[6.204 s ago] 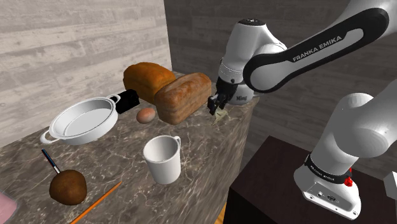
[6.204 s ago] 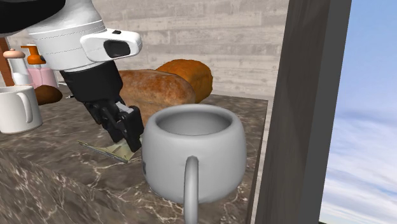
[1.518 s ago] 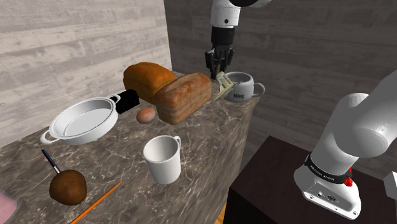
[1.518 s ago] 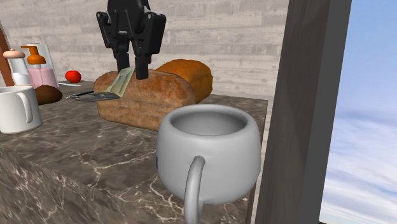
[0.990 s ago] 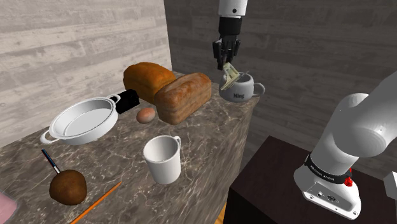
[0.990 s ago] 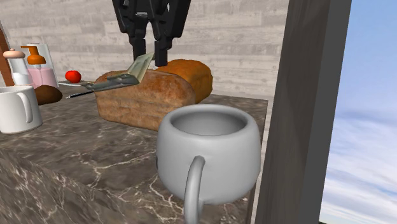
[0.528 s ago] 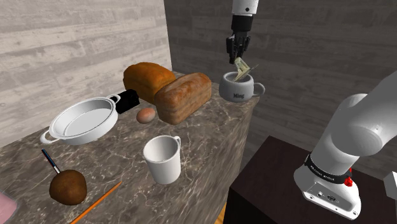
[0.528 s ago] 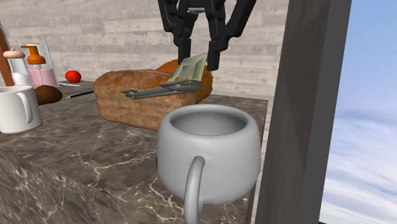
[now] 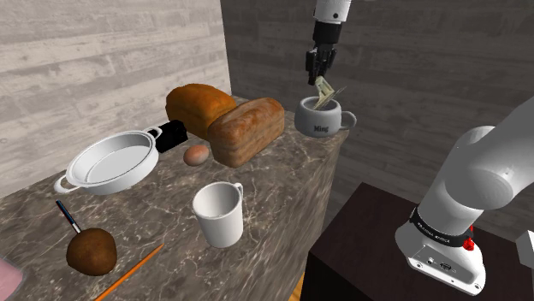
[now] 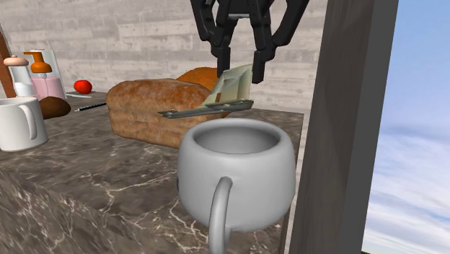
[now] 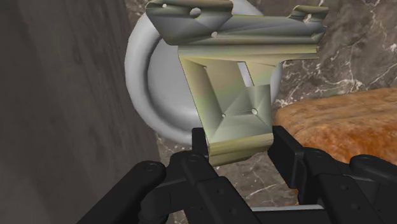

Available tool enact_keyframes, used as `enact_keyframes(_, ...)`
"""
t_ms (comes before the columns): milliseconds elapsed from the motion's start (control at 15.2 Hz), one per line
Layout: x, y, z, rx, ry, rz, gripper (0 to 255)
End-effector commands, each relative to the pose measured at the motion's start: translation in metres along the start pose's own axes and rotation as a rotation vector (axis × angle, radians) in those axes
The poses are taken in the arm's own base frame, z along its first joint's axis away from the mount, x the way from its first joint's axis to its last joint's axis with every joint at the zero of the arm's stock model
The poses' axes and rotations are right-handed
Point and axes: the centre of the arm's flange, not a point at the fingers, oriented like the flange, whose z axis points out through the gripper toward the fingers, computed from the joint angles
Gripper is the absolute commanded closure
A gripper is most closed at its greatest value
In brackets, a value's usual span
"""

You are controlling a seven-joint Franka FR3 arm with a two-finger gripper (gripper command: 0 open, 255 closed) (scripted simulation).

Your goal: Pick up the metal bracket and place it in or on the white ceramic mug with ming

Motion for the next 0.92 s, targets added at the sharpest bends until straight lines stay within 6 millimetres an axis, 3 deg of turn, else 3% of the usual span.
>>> enact_keyframes(0,-0.002,0.021,0.037,0.009,-0.067,0.041,255)
enact_keyframes(330,-0.004,0.023,0.062,0.009,-0.067,0.041,255)
enact_keyframes(858,-0.004,0.023,0.062,0.009,-0.067,0.041,255)
